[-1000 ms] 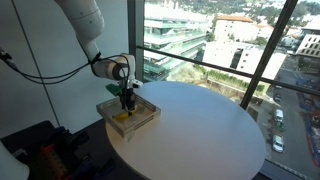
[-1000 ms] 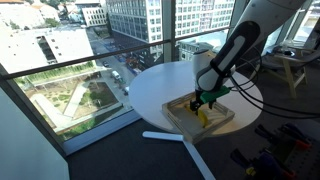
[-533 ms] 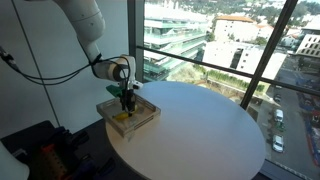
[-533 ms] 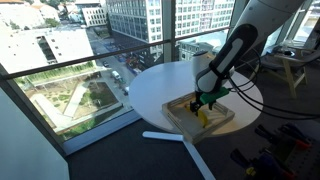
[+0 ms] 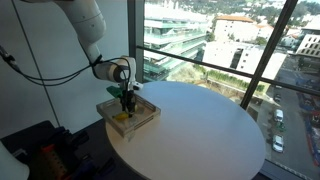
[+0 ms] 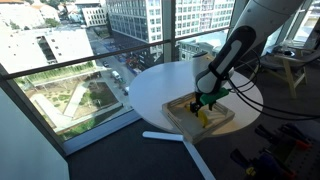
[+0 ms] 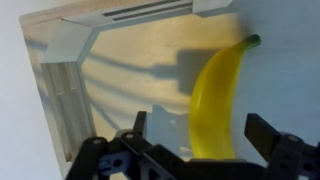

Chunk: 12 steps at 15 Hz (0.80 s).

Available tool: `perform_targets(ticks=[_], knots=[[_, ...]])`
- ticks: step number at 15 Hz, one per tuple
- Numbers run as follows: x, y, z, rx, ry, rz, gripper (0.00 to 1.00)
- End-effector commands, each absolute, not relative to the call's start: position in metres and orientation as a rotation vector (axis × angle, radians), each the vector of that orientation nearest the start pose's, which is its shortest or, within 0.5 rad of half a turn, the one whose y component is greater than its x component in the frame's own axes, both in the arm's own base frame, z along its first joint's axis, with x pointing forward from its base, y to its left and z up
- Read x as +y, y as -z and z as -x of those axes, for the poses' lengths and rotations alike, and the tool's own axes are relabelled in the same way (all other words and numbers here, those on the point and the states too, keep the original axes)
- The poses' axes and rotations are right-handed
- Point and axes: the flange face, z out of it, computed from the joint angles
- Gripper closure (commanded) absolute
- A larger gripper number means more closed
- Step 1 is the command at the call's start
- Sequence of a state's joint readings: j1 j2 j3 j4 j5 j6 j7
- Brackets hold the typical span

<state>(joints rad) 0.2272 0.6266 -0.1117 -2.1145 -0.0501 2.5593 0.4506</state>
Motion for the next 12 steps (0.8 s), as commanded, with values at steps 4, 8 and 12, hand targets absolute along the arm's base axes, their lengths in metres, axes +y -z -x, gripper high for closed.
perform_targets(ticks=[4, 8, 12], knots=[[0.06, -0.0988, -0.5485, 0.477, -0.225, 3.246, 0.42], [0.0602, -0.0978, -0.5483, 0.475, -0.229, 3.246, 0.75], [0.0607, -0.099, -0.548, 0.469, -0.235, 3.246, 0.84]])
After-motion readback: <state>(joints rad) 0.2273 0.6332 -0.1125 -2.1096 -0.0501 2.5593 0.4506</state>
